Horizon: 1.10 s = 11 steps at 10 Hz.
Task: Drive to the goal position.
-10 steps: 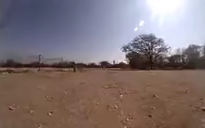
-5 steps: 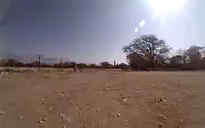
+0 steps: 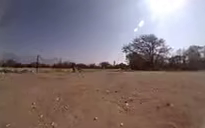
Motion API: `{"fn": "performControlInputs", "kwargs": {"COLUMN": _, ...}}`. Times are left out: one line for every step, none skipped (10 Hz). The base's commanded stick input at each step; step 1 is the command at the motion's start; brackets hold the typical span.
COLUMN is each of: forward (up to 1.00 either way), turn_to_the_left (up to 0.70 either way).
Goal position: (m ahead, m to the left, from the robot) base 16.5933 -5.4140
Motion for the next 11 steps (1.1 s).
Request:
{"fn": "performControlInputs", "kwargs": {"forward": 0.50, "turn_to_the_left": 0.00}}
{"fn": "performControlInputs", "kwargs": {"forward": 0.50, "turn_to_the_left": 0.00}}
{"fn": "performControlInputs", "kwargs": {"forward": 0.50, "turn_to_the_left": 0.00}}
{"fn": "performControlInputs", "kwargs": {"forward": 0.50, "turn_to_the_left": 0.00}}
{"fn": "performControlInputs", "kwargs": {"forward": 0.50, "turn_to_the_left": 0.00}}
{"fn": "performControlInputs", "kwargs": {"forward": 0.50, "turn_to_the_left": 0.00}}
{"fn": "performControlInputs", "kwargs": {"forward": 0.50, "turn_to_the_left": 0.00}}
{"fn": "performControlInputs", "kwargs": {"forward": 0.50, "turn_to_the_left": 0.00}}
{"fn": "performControlInputs", "kwargs": {"forward": 0.50, "turn_to_the_left": 0.00}}
{"fn": "performControlInputs", "kwargs": {"forward": 0.50, "turn_to_the_left": 0.00}}
{"fn": "performControlInputs", "kwargs": {"forward": 0.50, "turn_to_the_left": 0.00}}
